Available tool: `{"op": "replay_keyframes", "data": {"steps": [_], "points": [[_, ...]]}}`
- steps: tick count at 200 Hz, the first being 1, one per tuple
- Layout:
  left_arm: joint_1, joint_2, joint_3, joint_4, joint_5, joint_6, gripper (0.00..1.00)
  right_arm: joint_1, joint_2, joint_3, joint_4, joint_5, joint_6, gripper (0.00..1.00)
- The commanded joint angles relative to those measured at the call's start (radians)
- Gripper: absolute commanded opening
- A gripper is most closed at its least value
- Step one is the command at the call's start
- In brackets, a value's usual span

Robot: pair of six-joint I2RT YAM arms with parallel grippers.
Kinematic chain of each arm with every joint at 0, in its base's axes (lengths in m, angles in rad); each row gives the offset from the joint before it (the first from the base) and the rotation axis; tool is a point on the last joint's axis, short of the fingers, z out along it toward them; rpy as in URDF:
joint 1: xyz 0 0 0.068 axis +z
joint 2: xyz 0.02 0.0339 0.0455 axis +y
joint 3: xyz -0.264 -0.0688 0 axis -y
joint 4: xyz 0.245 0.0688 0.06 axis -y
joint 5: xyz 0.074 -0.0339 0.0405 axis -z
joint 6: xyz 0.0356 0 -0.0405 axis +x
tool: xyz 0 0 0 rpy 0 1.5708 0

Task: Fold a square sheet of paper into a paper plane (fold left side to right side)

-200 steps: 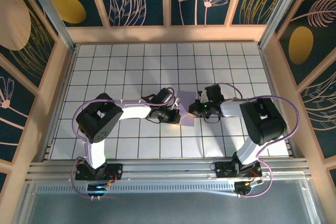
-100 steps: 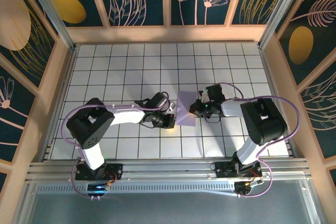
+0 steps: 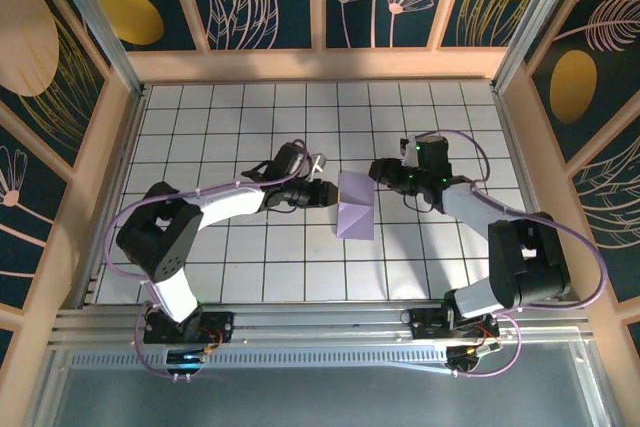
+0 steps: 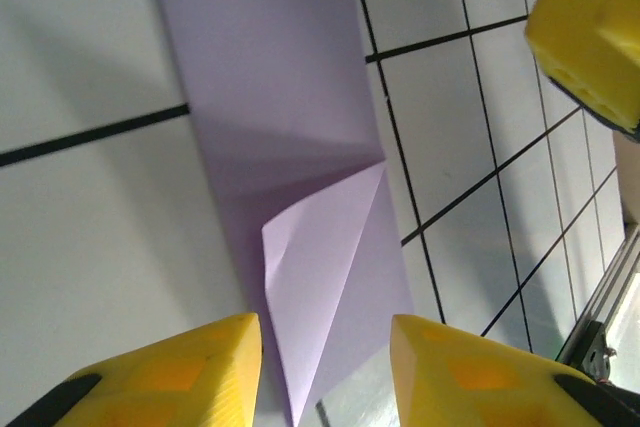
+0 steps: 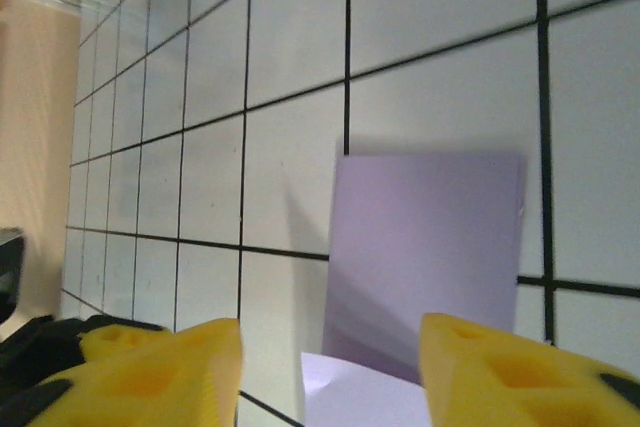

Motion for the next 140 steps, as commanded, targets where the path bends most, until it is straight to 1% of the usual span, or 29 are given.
{"op": "replay_keyframes", "data": {"steps": [1, 20, 37, 50, 85, 118, 130, 140], "points": [[-0.002, 0.065, 0.022, 0.066, 0.047, -0.02, 0.39, -0.017, -0.059, -0.037, 0.009, 0.022, -0.015, 0.61], [-0.002, 0.114, 0.041, 0.082, 0.076, -0.024, 0.39, -0.033, -0.099, -0.08, 0.025, 0.007, -0.006, 0.7], [-0.002, 0.154, 0.055, 0.094, 0.107, -0.03, 0.39, -0.05, -0.123, -0.115, 0.037, -0.016, 0.005, 0.73], [-0.003, 0.175, 0.066, 0.092, 0.119, -0.026, 0.38, -0.06, -0.14, -0.136, 0.037, -0.021, 0.007, 0.73], [-0.004, 0.207, 0.09, 0.077, 0.15, -0.013, 0.29, -0.079, -0.166, -0.165, 0.023, -0.024, 0.002, 0.73], [-0.004, 0.228, 0.107, 0.057, 0.141, -0.005, 0.28, -0.093, -0.177, -0.164, 0.01, -0.036, -0.008, 0.73], [-0.003, 0.231, 0.112, 0.054, 0.14, -0.003, 0.25, -0.095, -0.178, -0.162, 0.006, -0.043, -0.012, 0.73], [-0.004, 0.233, 0.117, 0.045, 0.133, 0.002, 0.2, -0.094, -0.178, -0.161, 0.005, -0.049, -0.015, 0.73]]}}
